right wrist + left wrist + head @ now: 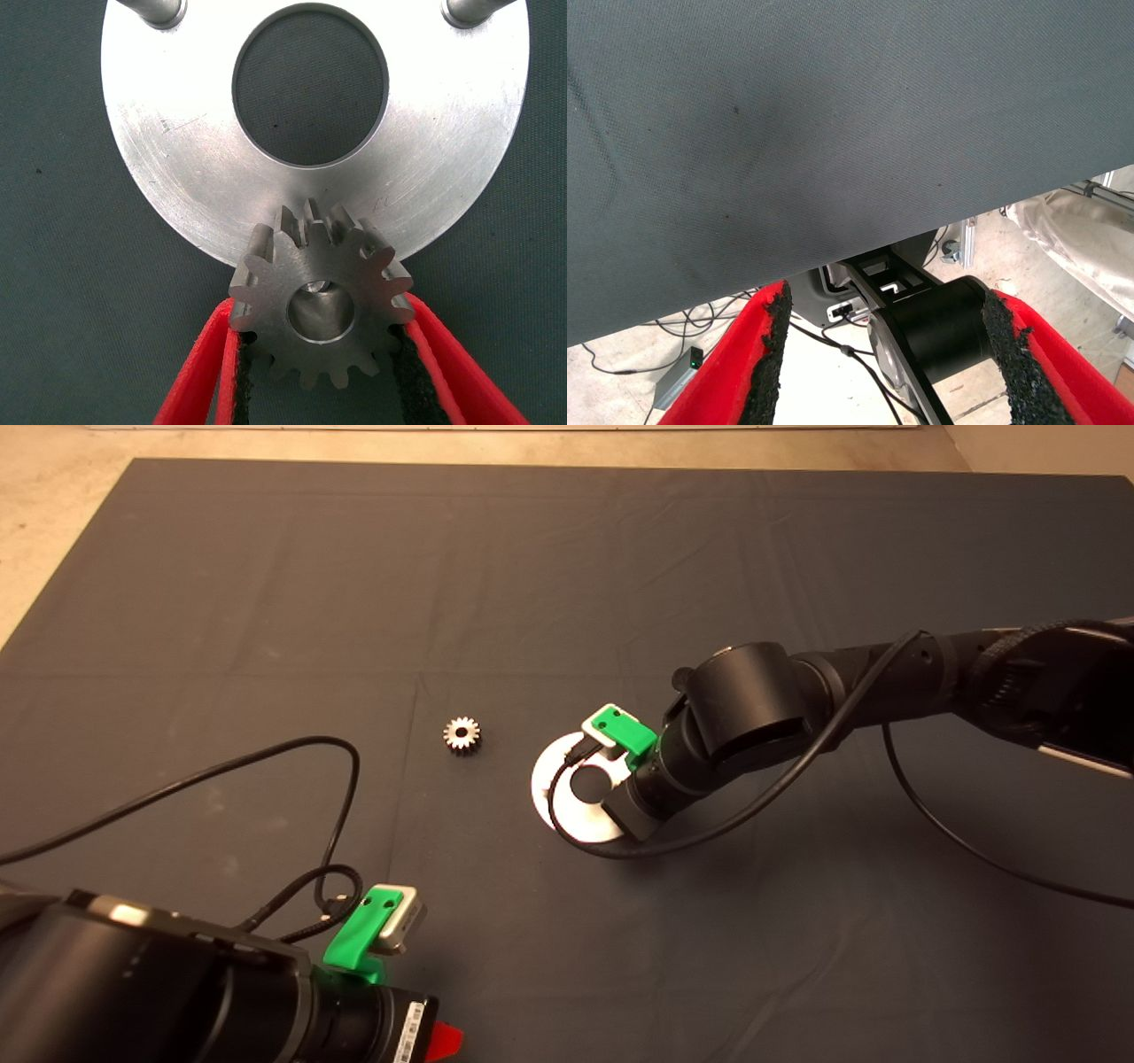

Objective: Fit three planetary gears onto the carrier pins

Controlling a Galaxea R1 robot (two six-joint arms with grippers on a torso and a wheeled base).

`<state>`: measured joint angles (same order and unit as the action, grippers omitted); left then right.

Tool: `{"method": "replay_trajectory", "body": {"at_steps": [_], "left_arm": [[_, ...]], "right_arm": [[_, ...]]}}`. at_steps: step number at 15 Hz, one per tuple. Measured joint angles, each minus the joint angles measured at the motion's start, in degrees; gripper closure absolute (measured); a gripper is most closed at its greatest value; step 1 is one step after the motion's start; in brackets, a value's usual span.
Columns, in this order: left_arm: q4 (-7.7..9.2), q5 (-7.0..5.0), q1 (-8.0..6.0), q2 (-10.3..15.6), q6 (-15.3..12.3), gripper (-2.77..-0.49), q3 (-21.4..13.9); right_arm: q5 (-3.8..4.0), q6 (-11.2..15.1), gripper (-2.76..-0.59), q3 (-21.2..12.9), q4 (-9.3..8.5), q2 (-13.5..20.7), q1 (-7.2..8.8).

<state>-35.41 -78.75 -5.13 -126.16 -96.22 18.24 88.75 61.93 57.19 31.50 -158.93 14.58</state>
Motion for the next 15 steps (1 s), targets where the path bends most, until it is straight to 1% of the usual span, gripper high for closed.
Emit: {"method": "replay_trajectory", "body": {"at_steps": [1,3,5,6,8,10,15], "left_arm": [[0.00,0.04,0.01,0.0,0.0,-1.49,0.0],[0.00,0.47,0.01,0.0,0.0,-1.49,0.0],[0.00,0.59,0.01,0.0,0.0,-1.49,0.0],[0.00,0.59,0.01,0.0,0.0,-1.49,0.0],[0.00,0.65,0.01,0.0,0.0,-1.49,0.0],[0.00,0.72,0.01,0.0,0.0,-1.49,0.0],[0.00,0.87,0.01,0.1,0.0,-1.49,0.0]], "right_arm": [[0.00,0.0,-0.92,0.0,0.01,0.0,0.01],[0.04,0.0,-0.92,0.1,0.02,-0.1,0.00],[0.12,0.0,-0.92,0.1,0.00,-0.1,0.00],[0.25,-0.1,-0.92,0.2,0.02,-0.3,0.02],[0.89,-0.3,-0.92,0.4,0.02,-0.8,0.02],[1.05,-0.4,-0.92,0.7,0.22,-1.4,0.02],[1.05,-0.4,-0.92,1.2,1.32,-2.9,-0.17]]}}
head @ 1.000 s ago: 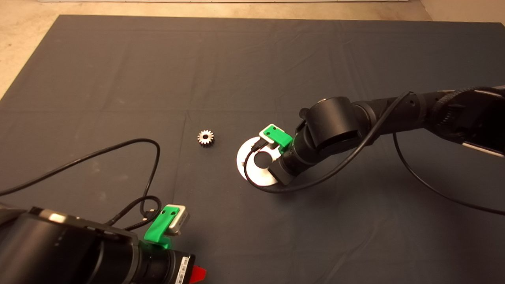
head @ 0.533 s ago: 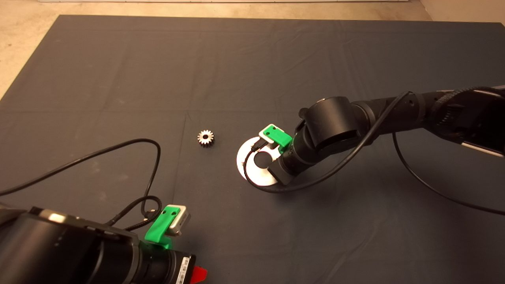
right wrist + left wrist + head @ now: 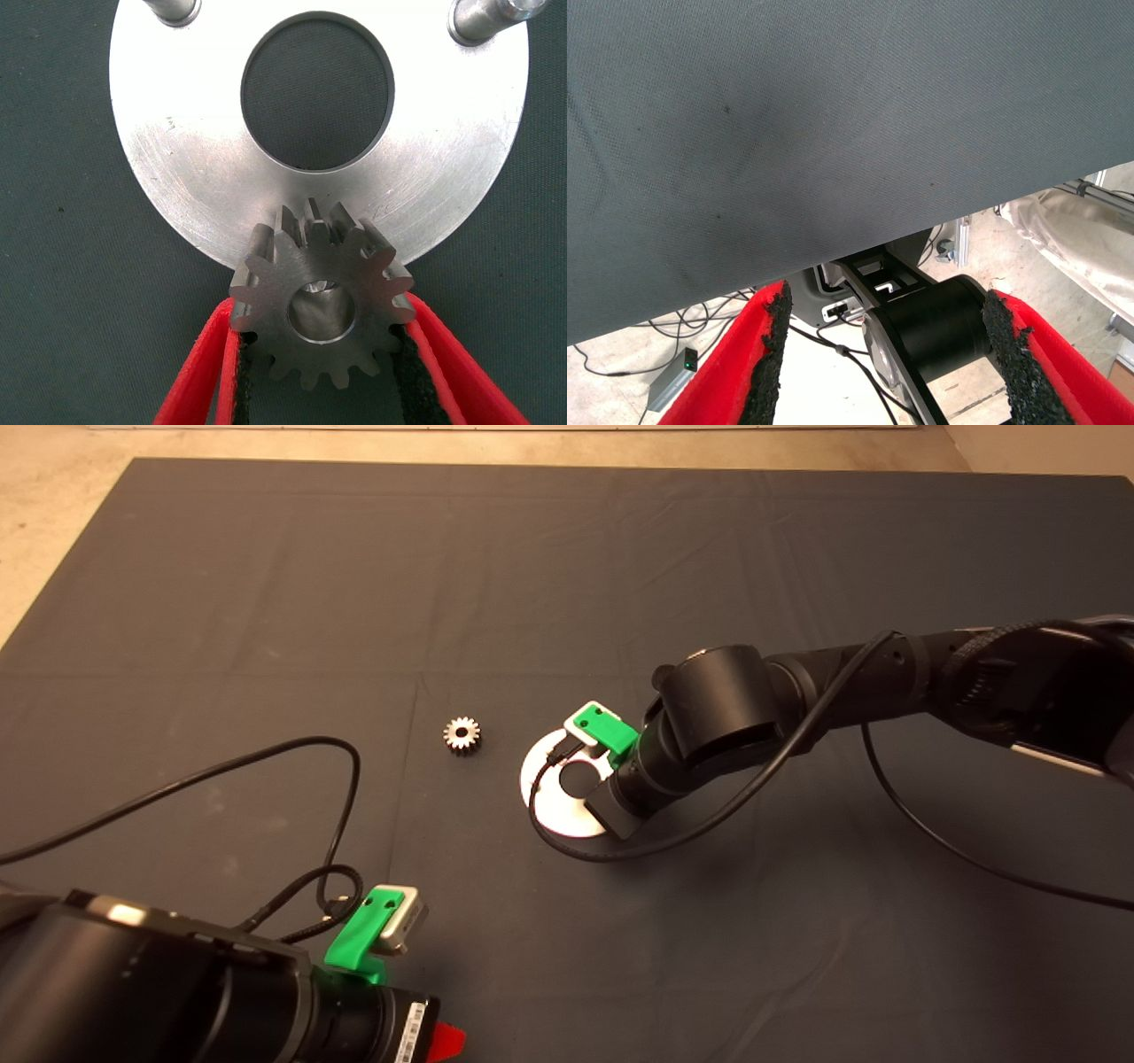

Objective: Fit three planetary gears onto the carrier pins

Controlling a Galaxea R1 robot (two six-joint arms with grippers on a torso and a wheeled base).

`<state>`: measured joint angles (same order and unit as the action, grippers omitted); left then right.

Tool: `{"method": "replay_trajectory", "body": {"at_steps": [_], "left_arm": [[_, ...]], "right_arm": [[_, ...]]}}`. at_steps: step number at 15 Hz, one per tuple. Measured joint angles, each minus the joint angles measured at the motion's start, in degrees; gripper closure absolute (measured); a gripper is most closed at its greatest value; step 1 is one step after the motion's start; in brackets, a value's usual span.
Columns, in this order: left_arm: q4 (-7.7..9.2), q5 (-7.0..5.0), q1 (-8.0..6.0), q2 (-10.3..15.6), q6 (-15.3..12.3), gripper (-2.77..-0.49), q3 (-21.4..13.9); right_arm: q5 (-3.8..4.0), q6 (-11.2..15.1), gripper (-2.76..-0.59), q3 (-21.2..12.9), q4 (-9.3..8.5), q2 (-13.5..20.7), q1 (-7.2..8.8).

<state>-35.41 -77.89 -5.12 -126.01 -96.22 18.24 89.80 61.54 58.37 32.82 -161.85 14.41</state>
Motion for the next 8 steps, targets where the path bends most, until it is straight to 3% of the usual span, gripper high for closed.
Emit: {"method": "replay_trajectory", "body": {"at_steps": [8], "left_arm": [[0.00,0.10,0.00,0.0,0.0,-1.49,0.0]], "right_arm": [[-0.11,-0.8,-0.92,0.0,0.22,0.0,-0.11]]}}
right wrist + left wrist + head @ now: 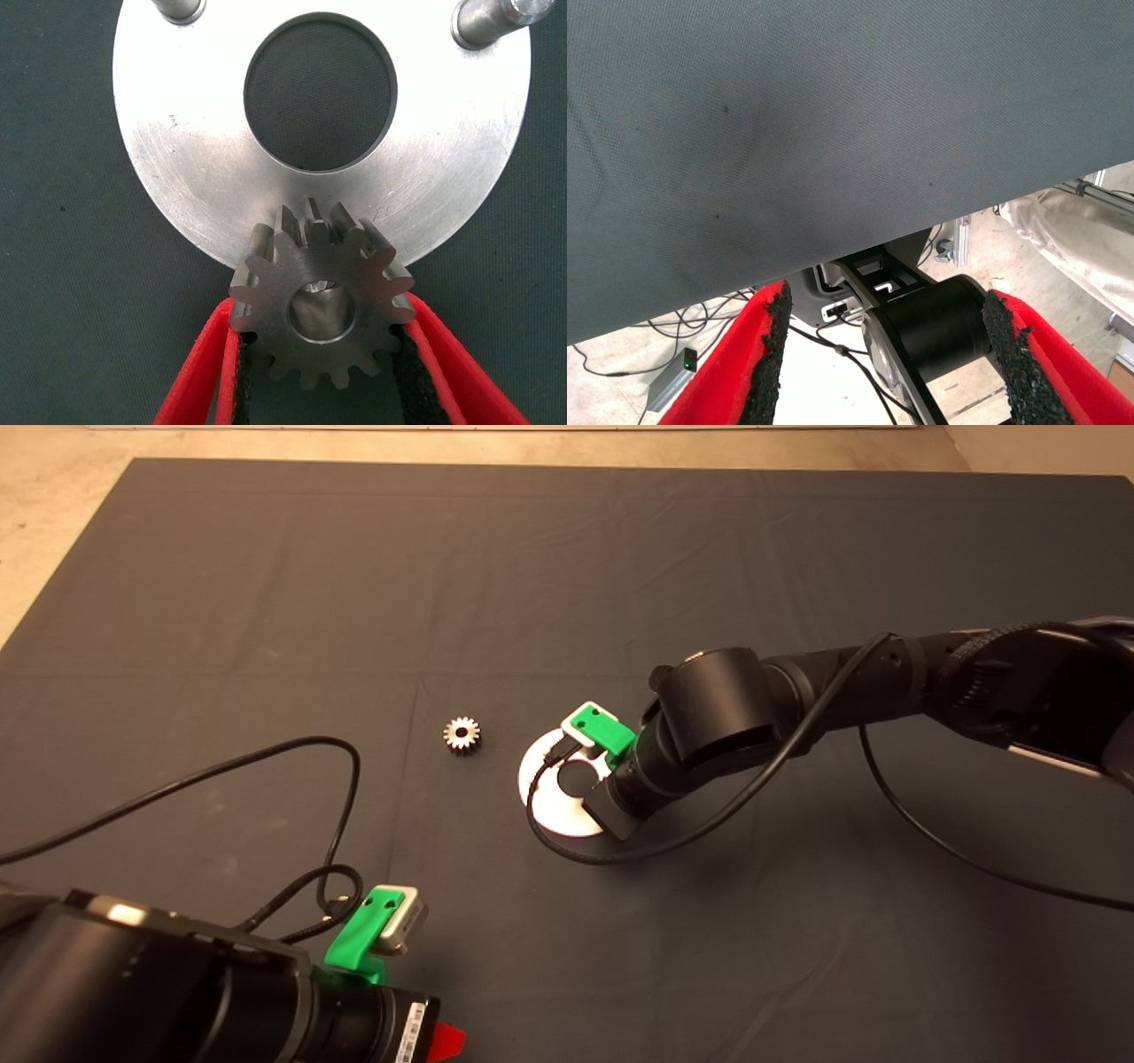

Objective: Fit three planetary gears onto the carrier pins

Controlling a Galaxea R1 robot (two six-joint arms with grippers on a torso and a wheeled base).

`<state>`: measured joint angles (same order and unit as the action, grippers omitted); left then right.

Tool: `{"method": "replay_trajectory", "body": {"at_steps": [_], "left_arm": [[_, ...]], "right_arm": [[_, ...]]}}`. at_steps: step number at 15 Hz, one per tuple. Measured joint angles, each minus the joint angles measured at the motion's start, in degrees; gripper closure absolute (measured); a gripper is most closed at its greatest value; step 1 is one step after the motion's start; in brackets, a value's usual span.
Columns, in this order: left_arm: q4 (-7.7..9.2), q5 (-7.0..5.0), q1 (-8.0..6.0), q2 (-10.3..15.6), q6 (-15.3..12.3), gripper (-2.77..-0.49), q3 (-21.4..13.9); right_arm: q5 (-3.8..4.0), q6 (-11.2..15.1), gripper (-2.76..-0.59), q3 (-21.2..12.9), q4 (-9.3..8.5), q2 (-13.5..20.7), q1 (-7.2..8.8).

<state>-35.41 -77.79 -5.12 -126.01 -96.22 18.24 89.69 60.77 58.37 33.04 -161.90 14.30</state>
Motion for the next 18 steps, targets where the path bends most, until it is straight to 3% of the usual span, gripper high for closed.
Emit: {"method": "replay_trajectory", "body": {"at_steps": [3,11,13,18], "left_arm": [[0.00,0.00,0.00,0.0,0.0,-1.49,0.0],[0.00,0.42,-0.06,0.0,0.0,-1.49,0.0],[0.00,0.50,-0.77,0.1,0.0,-1.49,0.0],[0.02,0.54,-0.79,0.5,0.0,-1.49,0.0]], "right_arm": [[-0.25,-0.7,-0.92,-0.1,0.00,0.2,0.00],[-1.89,-1.0,-0.92,-0.7,0.00,1.6,-0.02],[-2.21,-1.0,-0.92,-0.8,0.00,1.8,-0.05],[-2.28,-3.2,-0.92,-1.2,-0.02,1.9,-0.16]]}}
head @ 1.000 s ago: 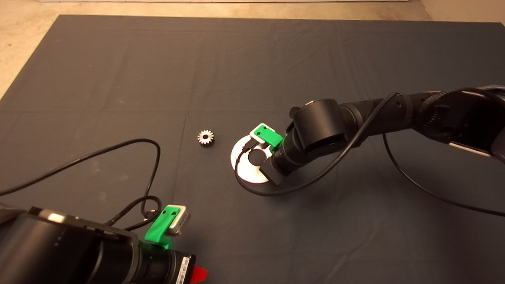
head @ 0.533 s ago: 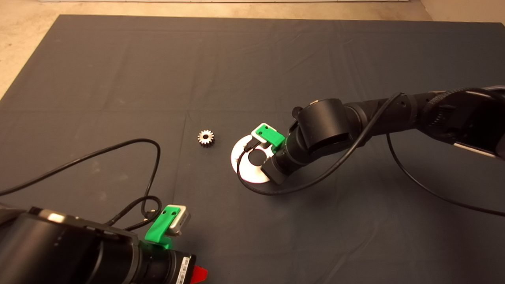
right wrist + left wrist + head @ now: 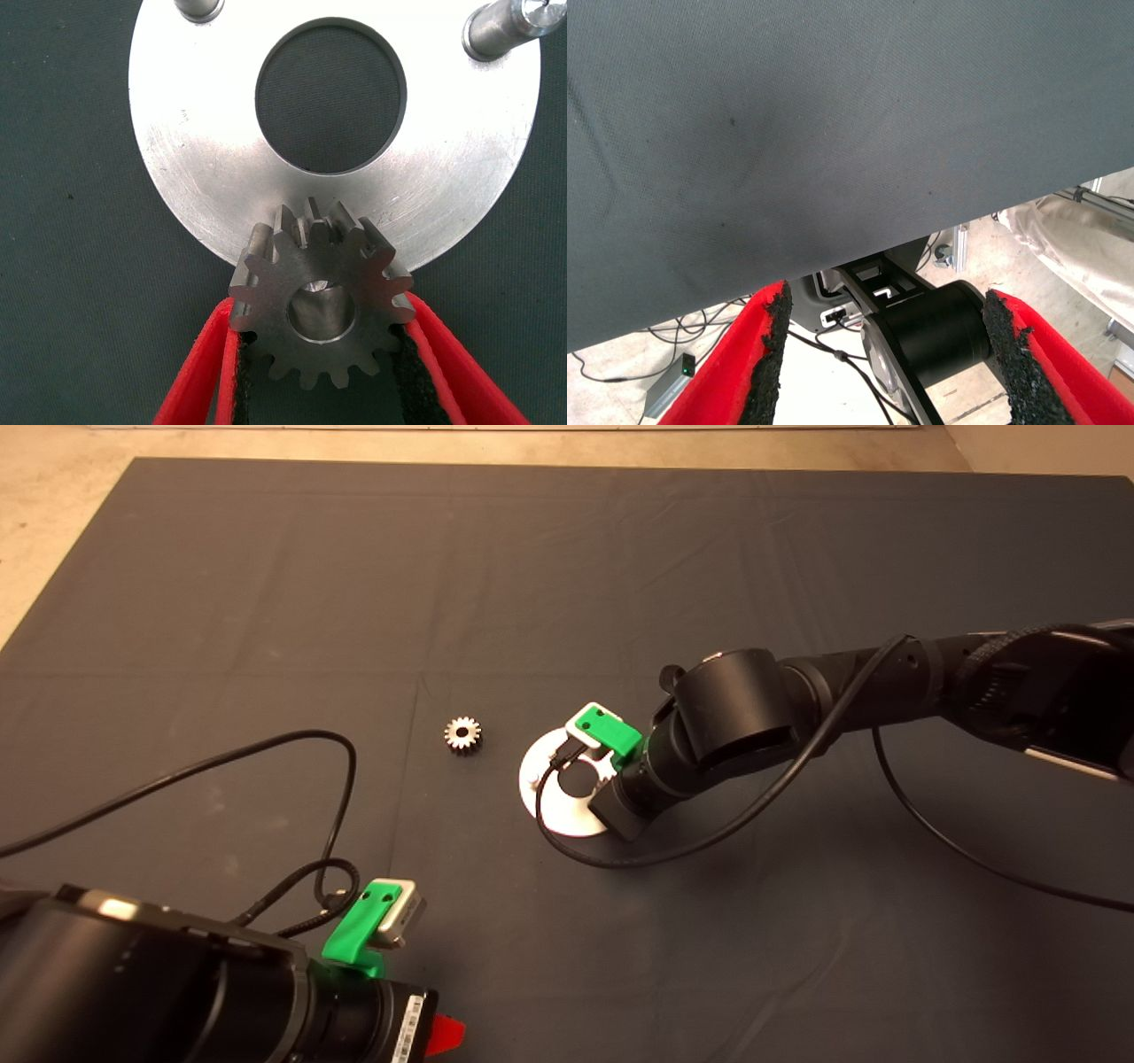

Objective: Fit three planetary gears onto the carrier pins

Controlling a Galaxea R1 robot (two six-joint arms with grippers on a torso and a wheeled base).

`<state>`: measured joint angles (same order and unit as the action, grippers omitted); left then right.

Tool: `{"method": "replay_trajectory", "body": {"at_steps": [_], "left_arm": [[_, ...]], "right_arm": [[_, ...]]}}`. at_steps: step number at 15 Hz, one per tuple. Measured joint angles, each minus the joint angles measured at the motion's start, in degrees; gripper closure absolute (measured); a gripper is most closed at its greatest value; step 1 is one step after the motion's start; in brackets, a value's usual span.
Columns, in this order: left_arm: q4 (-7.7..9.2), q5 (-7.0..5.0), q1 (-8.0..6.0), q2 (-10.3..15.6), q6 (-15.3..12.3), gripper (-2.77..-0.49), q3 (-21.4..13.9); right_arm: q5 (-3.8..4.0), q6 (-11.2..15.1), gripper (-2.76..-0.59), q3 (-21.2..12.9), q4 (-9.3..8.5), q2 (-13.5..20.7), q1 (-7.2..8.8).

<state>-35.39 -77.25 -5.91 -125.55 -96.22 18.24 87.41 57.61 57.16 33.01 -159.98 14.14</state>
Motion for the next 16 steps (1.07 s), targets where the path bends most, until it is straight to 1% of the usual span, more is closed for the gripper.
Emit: {"method": "replay_trajectory", "body": {"at_steps": [2,3,8,12,16], "left_arm": [[-0.02,0.46,0.01,0.0,0.0,-1.49,0.0],[-0.02,0.46,0.01,0.0,0.0,-1.49,0.0],[-0.02,1.27,0.01,0.8,0.0,-1.49,0.0],[-0.02,1.29,-0.01,0.8,0.0,-1.49,0.0],[-0.02,1.34,0.00,0.8,0.0,-1.49,0.0]], "right_arm": [[0.00,-1.7,-0.92,0.0,-0.22,0.0,0.00],[0.00,-2.4,-0.92,0.0,-0.42,0.0,0.00],[-0.17,-5.0,-0.92,-0.1,-1.18,0.2,0.02],[-0.26,-6.8,-0.92,0.0,-1.79,0.3,0.10],[-0.45,-7.7,-0.92,0.4,-2.83,0.3,0.22]]}}
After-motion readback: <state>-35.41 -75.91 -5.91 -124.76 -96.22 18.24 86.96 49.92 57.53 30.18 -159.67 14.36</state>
